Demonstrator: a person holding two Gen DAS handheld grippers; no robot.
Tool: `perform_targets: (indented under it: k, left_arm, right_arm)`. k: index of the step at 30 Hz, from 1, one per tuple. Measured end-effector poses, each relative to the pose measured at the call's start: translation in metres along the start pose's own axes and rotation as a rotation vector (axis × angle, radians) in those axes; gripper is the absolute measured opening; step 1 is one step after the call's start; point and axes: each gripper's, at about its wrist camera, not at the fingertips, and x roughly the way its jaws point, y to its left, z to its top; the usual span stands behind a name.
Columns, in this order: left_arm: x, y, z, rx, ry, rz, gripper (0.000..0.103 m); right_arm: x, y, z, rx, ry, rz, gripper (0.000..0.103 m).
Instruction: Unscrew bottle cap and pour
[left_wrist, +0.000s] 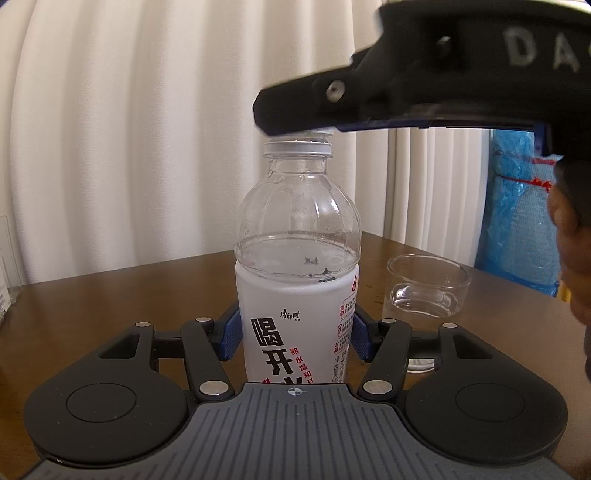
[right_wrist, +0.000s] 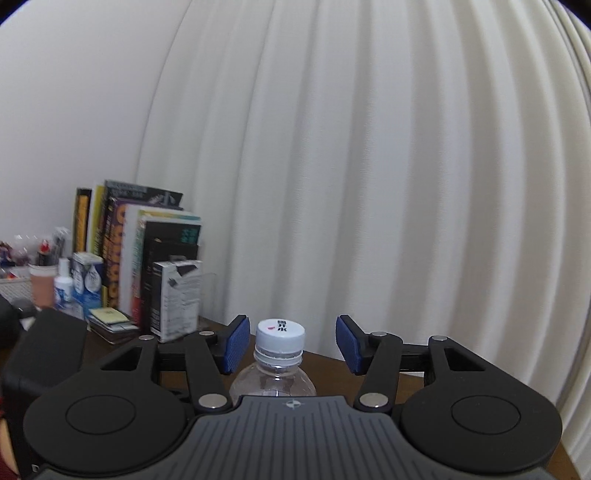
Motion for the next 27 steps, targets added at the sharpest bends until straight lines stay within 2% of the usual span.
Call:
perform_targets:
  k: [3,5,9,10,13,18,22,27]
  left_arm:
    - [0.001,0.000,0.001,-0.001,0.001,0.000,0.058]
    - [0.001,0.001,0.001,-0.001,0.001,0.000,0.058]
    - [0.002,0.002,0.001,-0.001,0.001,0.000,0.058]
    - [0.003,0.002,0.001,-0.003,0.003,-0.002,0.058]
    - [0.003,0.003,0.003,-0.006,0.005,-0.004,0.058]
    - [0.004,0.003,0.004,-0.003,0.005,-0.006,0.058]
    - [0.003,0.003,0.006,-0.002,0.004,-0.007,0.058]
    - [0.001,0.004,0.004,0.000,0.004,-0.009,0.058]
  right_arm:
    - [0.003,0.007,-0.002,-0.004,0.002,-0.003,0.050]
    - [0.003,0.011,-0.003,-0.019,-0.001,-0.018,0.041]
    - [0.004,0.010,-0.001,-0.009,0.007,-0.019,0.037]
    - [0.004,0.009,-0.001,-0.010,0.009,-0.013,0.033]
    - [0.004,0.005,0.001,-0.012,0.015,0.007,0.033]
    - [0.006,-0.015,0.005,0.039,0.040,0.113,0.032]
    - [0.011,-0.040,0.008,0.095,0.064,0.237,0.032]
    - [0.016,-0.059,0.012,0.069,0.080,0.370,0.032]
